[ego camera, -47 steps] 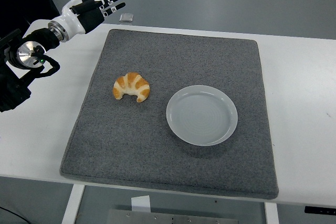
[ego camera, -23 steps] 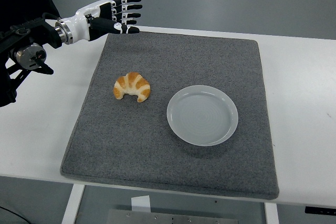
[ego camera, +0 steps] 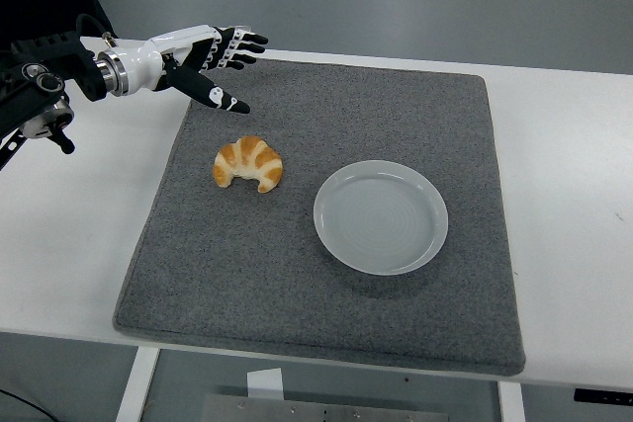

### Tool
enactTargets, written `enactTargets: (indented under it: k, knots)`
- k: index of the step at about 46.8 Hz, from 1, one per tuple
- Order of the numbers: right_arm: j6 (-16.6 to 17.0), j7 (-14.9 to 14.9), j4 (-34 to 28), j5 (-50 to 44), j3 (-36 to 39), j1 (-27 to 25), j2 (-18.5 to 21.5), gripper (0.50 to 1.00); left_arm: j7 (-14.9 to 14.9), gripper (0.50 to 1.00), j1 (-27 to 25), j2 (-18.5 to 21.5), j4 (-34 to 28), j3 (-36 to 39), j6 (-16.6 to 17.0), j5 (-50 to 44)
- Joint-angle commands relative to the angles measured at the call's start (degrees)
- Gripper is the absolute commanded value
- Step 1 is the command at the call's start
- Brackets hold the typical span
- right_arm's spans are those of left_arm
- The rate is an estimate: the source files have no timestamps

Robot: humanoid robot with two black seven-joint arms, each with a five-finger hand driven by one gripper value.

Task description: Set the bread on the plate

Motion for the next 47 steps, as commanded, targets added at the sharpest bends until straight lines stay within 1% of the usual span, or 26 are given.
enactTargets:
  k: [1, 11, 15, 19, 28, 33, 39, 47]
  knots:
    - [0.00, 0.00, 0.00, 0.00, -0.02, 0.00, 0.00, 0.952, -1.16, 0.996, 0.68, 0.50, -1.41, 0.37, 0.18, 3.42]
    - [0.00, 0.00, 0.00, 0.00, 0.07, 0.00, 0.00, 0.952, -3.88, 0.996, 2.18, 0.59, -2.73, 0.72, 0.71, 11.34]
    - [0.00, 0.00, 0.00, 0.00, -0.02, 0.00, 0.00, 0.954, -5.73, 0.996, 2.44, 0.50, -2.65, 1.51, 2.20, 13.53]
    - [0.00, 0.00, 0.00, 0.00, -0.02, 0.00, 0.00, 0.952, -7.05, 0.996, 2.44, 0.41, -2.65, 3.35, 5.54, 14.94]
    - [0.00, 0.00, 0.00, 0.00, -0.02, 0.00, 0.00, 0.952, -9.86, 0.996, 2.62, 0.06, -2.65, 10.99, 15.47, 15.03]
    - [0.00, 0.00, 0.00, 0.00, -0.02, 0.00, 0.00, 0.952, -10.30, 0.996, 2.53, -0.20, -2.65, 13.72, 18.72, 15.12]
    - [0.00, 0.09, 0.00, 0.00, 0.07, 0.00, 0.00, 0.952, -10.30, 0.996, 2.53, -0.38, -2.65, 14.87, 19.52, 15.47]
    - [0.00, 0.00, 0.00, 0.00, -0.02, 0.00, 0.00, 0.952, -10.30, 0.996, 2.62, -0.46, -2.56, 14.87, 19.52, 19.42]
